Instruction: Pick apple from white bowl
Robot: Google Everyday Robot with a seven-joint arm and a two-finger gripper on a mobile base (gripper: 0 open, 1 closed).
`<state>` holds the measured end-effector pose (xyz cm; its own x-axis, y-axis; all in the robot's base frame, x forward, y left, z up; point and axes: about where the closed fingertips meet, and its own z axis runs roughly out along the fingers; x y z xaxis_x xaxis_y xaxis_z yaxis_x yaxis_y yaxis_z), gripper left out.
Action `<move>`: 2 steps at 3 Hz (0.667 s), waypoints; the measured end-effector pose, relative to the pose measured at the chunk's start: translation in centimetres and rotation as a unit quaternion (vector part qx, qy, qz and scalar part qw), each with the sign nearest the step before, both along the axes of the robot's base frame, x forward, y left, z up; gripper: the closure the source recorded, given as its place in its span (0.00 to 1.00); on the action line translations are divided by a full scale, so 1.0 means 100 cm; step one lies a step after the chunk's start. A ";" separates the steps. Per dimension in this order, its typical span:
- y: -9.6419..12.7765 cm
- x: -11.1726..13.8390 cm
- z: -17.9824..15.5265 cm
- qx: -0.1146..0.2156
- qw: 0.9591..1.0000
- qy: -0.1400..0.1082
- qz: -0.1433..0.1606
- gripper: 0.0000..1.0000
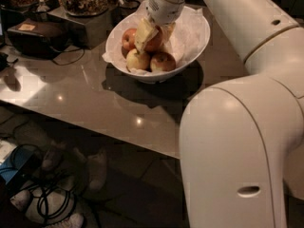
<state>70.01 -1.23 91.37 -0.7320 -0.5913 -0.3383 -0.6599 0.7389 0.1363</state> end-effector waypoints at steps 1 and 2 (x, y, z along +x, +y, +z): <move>0.000 0.000 0.000 0.000 1.000 0.000 0.000 0.70; 0.000 0.000 0.003 0.000 1.000 0.000 0.000 0.93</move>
Offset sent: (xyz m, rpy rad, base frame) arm -0.0249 -0.0101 0.0343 0.0682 -0.0849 0.0886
